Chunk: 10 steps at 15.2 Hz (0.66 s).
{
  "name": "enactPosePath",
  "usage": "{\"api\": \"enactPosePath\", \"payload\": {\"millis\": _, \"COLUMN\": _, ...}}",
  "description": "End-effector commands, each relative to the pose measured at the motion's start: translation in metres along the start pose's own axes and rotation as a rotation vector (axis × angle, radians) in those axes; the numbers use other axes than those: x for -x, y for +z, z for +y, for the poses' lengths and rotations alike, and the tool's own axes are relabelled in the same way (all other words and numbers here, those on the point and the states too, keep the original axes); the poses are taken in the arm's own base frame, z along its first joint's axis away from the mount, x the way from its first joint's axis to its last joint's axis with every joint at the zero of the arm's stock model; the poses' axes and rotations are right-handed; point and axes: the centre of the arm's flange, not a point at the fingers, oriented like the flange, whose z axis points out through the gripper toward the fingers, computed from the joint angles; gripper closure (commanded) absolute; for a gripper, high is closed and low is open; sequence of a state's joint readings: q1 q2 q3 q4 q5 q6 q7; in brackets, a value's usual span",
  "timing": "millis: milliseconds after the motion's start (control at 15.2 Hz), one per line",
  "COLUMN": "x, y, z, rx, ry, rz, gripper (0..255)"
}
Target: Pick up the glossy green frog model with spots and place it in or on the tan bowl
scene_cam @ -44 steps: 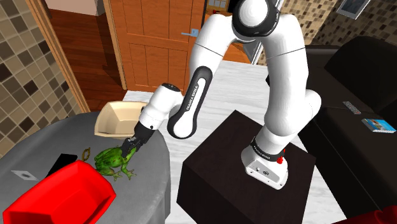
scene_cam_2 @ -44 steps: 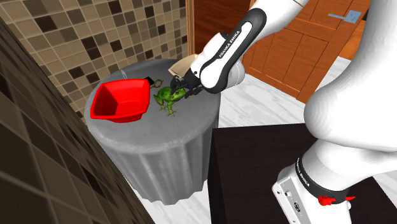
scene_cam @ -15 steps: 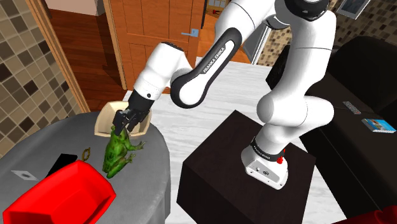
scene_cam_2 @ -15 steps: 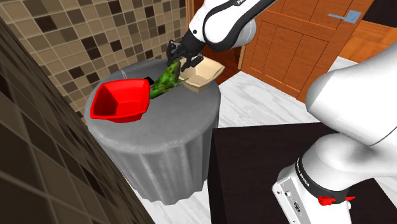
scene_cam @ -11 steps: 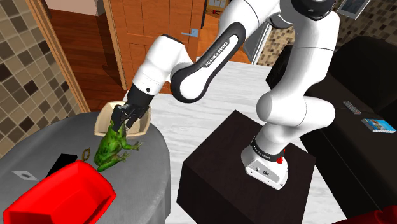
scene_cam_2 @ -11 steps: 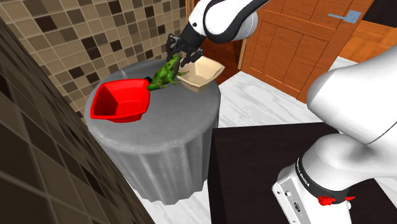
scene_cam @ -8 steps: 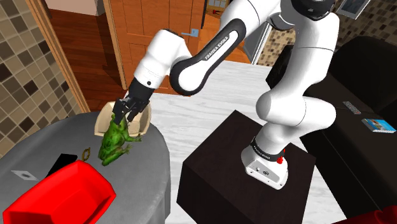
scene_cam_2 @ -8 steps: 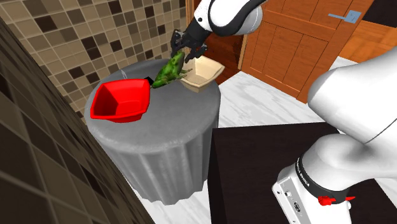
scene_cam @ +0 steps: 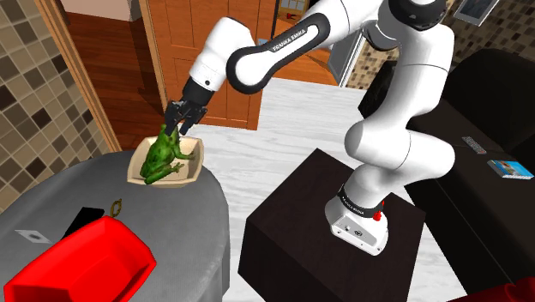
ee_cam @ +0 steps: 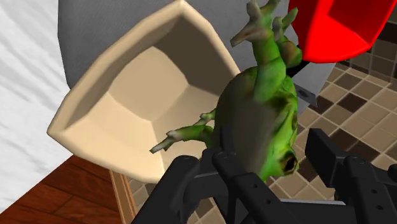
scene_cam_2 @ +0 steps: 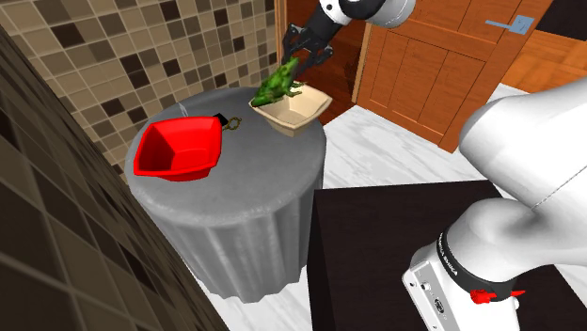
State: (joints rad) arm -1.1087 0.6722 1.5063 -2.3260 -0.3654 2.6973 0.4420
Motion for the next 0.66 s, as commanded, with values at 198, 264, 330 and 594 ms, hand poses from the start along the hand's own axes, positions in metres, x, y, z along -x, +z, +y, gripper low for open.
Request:
{"api": "enactPosePath", "payload": {"millis": 198, "x": -0.031, "y": -0.020, "z": 0.039, "rx": 0.000, "ry": -0.001, "rz": 0.000, "gripper": 255}}
{"api": "enactPosePath", "payload": {"millis": 264, "x": -0.030, "y": -0.015, "z": 0.041, "rx": 0.000, "ry": -0.001, "rz": 0.000, "gripper": 255}}
{"api": "enactPosePath", "payload": {"millis": 330, "x": -0.029, "y": -0.011, "z": 0.044, "rx": 0.000, "ry": -0.001, "rz": 0.000, "gripper": 255}}
{"api": "enactPosePath", "payload": {"millis": 594, "x": -0.024, "y": 0.006, "z": 0.055, "rx": 0.000, "ry": -0.001, "rz": 0.000, "gripper": 255}}
